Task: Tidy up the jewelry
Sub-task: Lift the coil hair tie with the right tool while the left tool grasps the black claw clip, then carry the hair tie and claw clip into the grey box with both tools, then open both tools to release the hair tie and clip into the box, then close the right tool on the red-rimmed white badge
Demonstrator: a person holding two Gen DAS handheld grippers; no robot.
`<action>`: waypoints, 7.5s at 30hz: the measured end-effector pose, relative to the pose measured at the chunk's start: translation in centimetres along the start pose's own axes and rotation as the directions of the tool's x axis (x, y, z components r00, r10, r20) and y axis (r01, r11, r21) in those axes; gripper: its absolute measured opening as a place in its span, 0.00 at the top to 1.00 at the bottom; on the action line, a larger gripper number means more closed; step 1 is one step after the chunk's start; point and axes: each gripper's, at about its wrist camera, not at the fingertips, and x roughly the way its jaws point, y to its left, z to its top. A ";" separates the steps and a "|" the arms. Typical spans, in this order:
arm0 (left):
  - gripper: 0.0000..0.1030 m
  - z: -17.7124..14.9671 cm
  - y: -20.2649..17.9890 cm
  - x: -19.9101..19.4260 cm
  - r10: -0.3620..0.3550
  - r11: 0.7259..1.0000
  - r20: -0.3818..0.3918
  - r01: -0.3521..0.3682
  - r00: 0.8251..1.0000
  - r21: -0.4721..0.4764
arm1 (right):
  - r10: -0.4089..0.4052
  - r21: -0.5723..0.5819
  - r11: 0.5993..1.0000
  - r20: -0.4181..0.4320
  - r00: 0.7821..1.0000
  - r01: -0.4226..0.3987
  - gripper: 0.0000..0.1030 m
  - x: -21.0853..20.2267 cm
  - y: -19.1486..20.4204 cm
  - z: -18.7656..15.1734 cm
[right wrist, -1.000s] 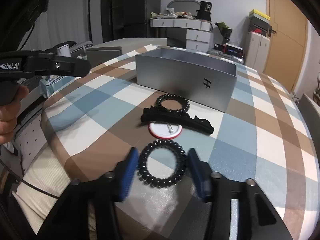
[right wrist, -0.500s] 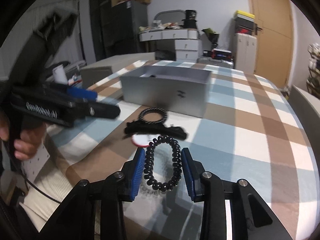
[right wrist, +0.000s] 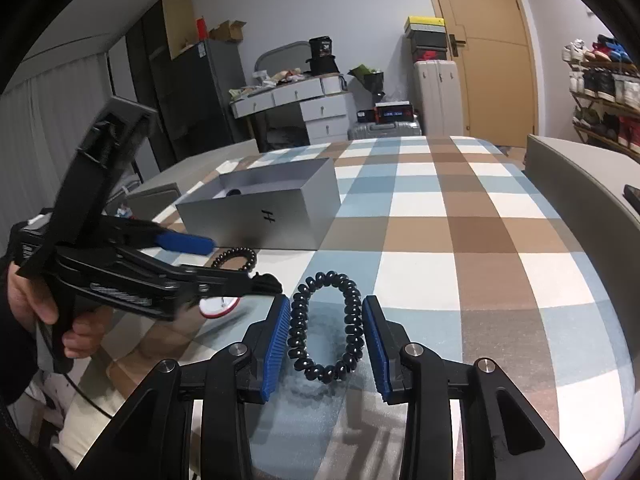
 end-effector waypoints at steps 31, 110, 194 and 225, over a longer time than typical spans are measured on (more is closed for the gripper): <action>0.91 -0.3 -0.5 -0.7 0.037 0.999 -0.016 -0.037 0.999 0.035 | 0.017 -0.005 1.000 0.024 1.000 -0.017 0.64 -0.4 -0.2 0.1; 0.92 7.0 9.2 -3.9 -0.048 0.987 0.286 0.090 0.957 -0.135 | 0.177 -0.127 0.977 0.047 0.983 -0.170 0.64 11.2 4.7 13.3; 0.12 -7.9 7.6 -5.6 0.246 0.906 0.152 -0.171 0.957 -0.388 | 0.068 -0.203 0.974 -0.176 0.982 -0.104 0.14 7.0 9.1 1.6; 0.12 -8.8 8.7 -5.4 0.245 0.892 0.115 -0.178 0.963 -0.415 | 0.003 -0.261 0.964 -0.205 0.979 -0.058 0.60 8.2 10.3 1.2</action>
